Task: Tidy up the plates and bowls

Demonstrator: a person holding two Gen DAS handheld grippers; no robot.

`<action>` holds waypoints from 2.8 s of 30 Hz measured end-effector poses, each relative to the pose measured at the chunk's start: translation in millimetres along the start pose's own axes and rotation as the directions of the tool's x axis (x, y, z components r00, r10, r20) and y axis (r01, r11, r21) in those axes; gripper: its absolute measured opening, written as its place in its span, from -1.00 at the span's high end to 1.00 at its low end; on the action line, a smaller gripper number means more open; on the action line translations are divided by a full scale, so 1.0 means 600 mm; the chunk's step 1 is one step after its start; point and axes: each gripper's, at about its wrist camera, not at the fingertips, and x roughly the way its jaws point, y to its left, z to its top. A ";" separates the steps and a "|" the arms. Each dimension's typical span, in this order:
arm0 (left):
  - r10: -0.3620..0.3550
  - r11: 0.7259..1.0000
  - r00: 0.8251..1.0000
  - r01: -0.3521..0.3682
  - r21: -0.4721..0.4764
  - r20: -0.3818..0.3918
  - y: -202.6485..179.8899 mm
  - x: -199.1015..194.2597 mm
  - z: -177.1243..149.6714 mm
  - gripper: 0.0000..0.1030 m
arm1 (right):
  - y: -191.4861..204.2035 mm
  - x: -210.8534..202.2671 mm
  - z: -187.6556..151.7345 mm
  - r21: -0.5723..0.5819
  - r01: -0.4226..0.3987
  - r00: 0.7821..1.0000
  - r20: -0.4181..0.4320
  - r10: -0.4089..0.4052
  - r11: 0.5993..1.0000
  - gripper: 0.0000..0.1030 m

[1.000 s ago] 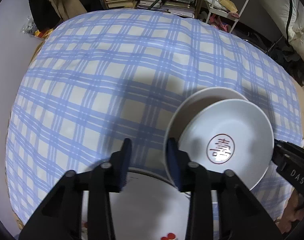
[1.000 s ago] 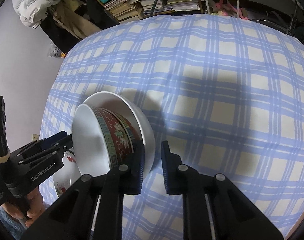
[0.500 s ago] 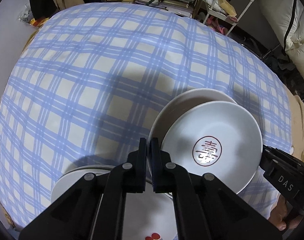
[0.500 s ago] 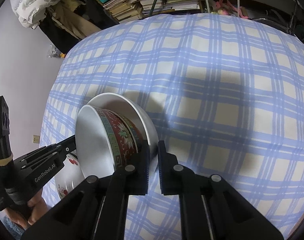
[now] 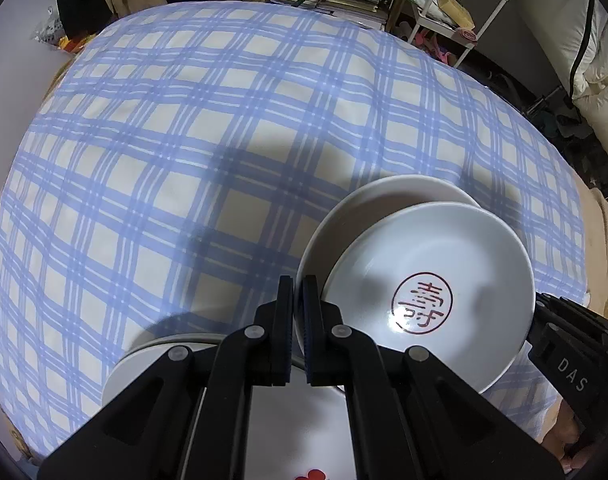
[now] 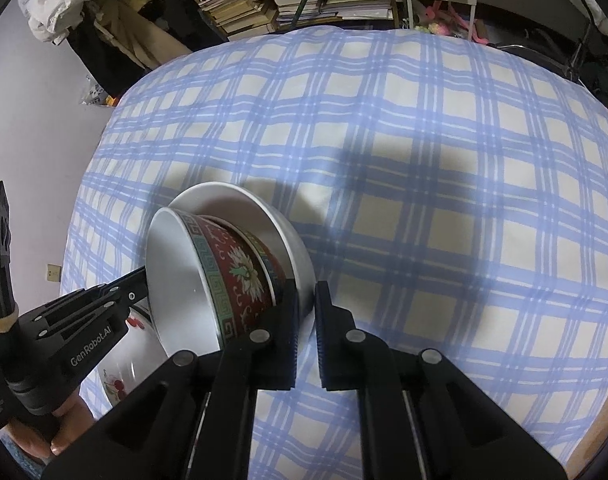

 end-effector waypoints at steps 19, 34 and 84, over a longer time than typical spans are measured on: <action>0.062 0.998 0.997 -0.063 0.021 0.047 -0.018 -0.002 -0.011 0.95 | -0.006 0.002 -0.005 0.010 -0.008 1.000 0.016 0.008 1.000 0.80; 0.065 0.997 0.994 -0.068 0.038 0.086 -0.022 0.000 -0.020 0.95 | -0.007 0.000 -0.001 0.035 -0.009 1.000 0.028 0.008 0.999 0.79; 0.048 0.997 0.998 -0.051 0.058 0.047 -0.016 0.007 -0.014 0.94 | 0.021 0.001 0.000 0.027 0.065 0.998 -0.009 -0.065 0.997 0.80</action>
